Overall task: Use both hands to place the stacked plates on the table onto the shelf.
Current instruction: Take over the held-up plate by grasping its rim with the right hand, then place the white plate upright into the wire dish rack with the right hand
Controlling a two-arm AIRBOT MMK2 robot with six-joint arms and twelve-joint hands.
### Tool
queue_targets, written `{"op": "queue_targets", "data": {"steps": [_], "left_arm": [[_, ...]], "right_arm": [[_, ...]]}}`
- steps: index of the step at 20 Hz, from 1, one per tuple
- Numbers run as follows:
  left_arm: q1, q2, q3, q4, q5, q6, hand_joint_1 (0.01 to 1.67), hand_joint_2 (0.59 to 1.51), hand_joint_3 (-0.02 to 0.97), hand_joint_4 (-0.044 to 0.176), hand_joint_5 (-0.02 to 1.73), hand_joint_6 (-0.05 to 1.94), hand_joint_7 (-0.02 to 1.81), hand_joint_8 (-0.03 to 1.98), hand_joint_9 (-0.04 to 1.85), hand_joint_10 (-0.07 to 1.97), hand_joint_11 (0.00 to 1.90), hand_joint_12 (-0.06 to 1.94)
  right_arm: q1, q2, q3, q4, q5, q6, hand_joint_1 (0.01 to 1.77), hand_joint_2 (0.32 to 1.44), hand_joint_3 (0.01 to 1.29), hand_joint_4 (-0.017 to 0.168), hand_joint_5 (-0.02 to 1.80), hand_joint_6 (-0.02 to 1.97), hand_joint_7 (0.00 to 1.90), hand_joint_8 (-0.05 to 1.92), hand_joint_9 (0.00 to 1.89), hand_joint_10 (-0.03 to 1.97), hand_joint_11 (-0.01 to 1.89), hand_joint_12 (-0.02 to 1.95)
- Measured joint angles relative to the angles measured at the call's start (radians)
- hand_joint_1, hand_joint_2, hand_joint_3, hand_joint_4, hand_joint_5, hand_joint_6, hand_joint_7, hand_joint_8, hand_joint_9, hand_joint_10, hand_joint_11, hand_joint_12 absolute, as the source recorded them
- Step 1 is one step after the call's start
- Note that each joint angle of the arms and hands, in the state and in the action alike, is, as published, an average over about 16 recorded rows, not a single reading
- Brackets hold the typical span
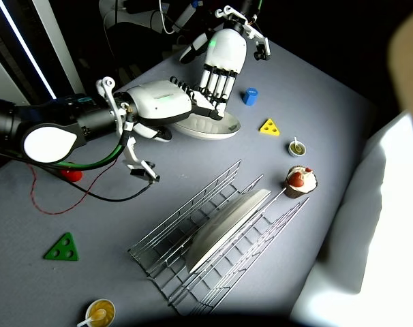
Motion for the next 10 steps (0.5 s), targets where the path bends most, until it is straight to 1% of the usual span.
{"op": "queue_targets", "data": {"steps": [5, 8, 10], "left_arm": [[-0.001, 0.001, 0.001, -0.008, -0.003, -0.001, 0.1, 0.865, 0.001, -0.011, 0.0, -0.03, 0.06, 0.0, 0.07, 0.01, 0.1, -0.01], [-0.008, 0.007, 0.002, -0.02, -0.01, -0.001, 0.1, 0.863, 0.001, -0.009, 0.0, -0.02, 0.07, 0.0, 0.08, 0.01, 0.11, 0.0], [-0.017, 0.016, 0.002, -0.034, -0.017, -0.001, 0.09, 0.863, 0.001, -0.007, 0.01, -0.02, 0.07, 0.0, 0.08, 0.01, 0.11, 0.0]], "right_arm": [[0.0, -0.018, 0.007, 0.002, 0.012, -0.001, 1.31, 0.94, 0.01, 0.004, 0.75, 0.31, 0.8, 0.05, 0.75, 0.25, 0.71, 0.52], [0.0, -0.02, 0.006, 0.005, 0.018, 0.0, 1.35, 0.95, 0.01, 0.002, 0.85, 0.46, 0.94, 0.12, 0.87, 0.39, 0.83, 0.62], [0.0, -0.017, 0.001, 0.007, 0.021, 0.001, 1.37, 0.95, 0.01, 0.001, 0.91, 0.57, 1.02, 0.17, 0.96, 0.47, 0.9, 0.73]]}}
